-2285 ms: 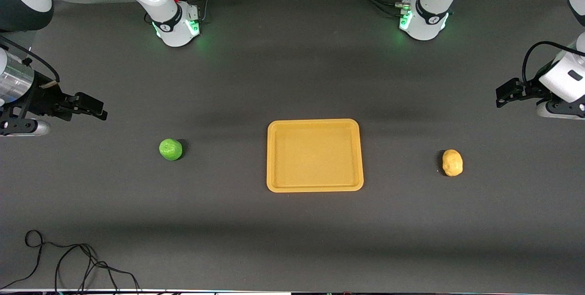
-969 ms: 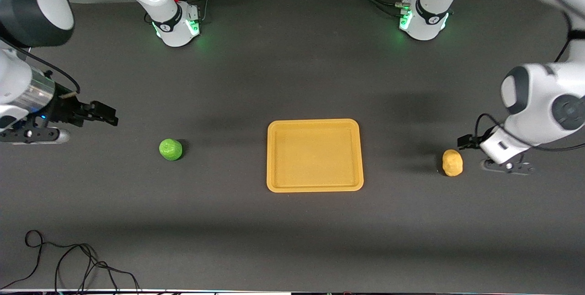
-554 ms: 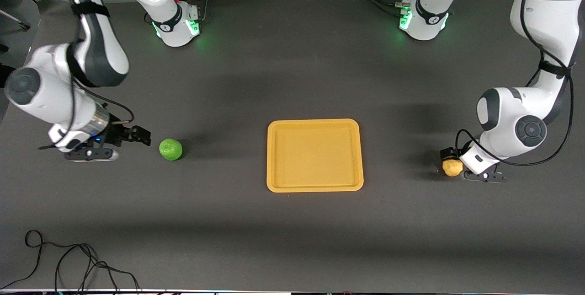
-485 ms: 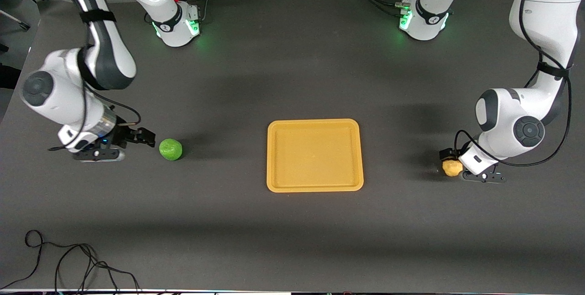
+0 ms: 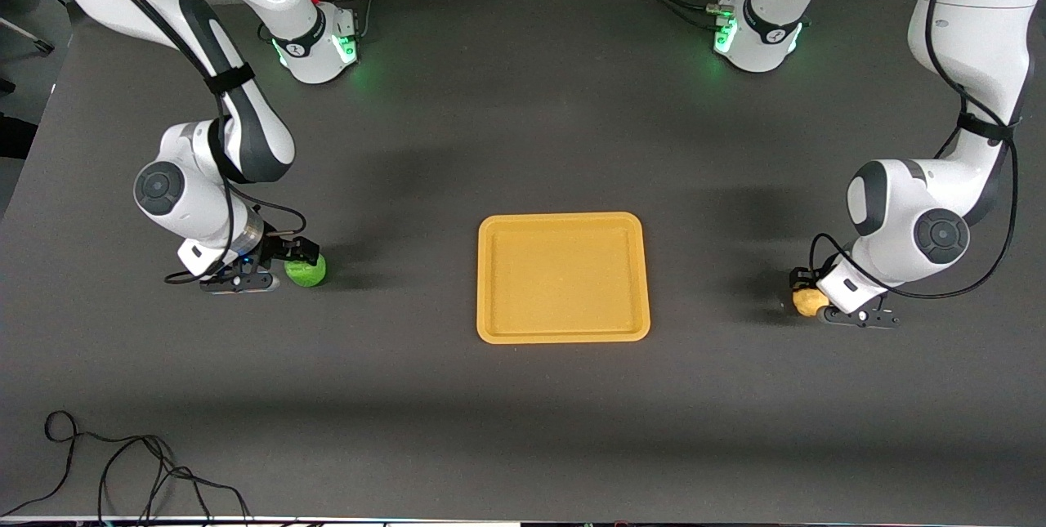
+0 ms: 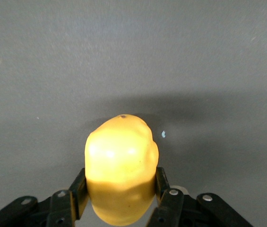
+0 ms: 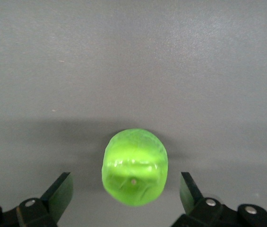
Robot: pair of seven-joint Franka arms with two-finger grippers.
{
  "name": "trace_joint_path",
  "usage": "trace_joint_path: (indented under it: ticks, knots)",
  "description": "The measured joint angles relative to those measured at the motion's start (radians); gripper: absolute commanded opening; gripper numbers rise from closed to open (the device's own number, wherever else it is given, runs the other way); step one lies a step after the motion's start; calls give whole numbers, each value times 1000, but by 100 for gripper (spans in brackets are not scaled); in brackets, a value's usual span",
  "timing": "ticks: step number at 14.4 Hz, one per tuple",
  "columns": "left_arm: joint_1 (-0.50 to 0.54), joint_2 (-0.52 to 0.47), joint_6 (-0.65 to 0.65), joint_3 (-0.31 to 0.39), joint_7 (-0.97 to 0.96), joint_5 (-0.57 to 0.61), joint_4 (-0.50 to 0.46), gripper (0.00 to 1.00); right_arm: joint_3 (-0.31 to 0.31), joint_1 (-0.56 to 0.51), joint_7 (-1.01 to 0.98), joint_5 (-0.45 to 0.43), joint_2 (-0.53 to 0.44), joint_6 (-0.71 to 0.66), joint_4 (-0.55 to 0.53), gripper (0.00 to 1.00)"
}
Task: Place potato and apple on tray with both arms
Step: 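Lower the right gripper onto the apple while the left gripper grasps the potato, then carry the potato onto the tray with the left gripper and release it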
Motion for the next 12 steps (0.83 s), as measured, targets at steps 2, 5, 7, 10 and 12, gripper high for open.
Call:
trace_joint_path:
  ticks: [2,5,7,10,12]
  knots:
    - [-25,-33,-93,-7,-47,-1,31,23,-1,-1,1,0,41,26,0,100]
    - [-137,-91,-367,-32,-212,-20,172,24,-2,-3,4,0,71,37,1,88]
    - [-227,-103,-475,-57,-315,-61,261,24,-2,-3,4,0,78,46,1,41]
    - [-352,-75,-441,-67,-428,-87,278,27,-2,-3,4,0,76,46,4,38]
    - [-418,-10,-372,-67,-482,-87,277,29,0,-2,4,0,60,25,17,34]
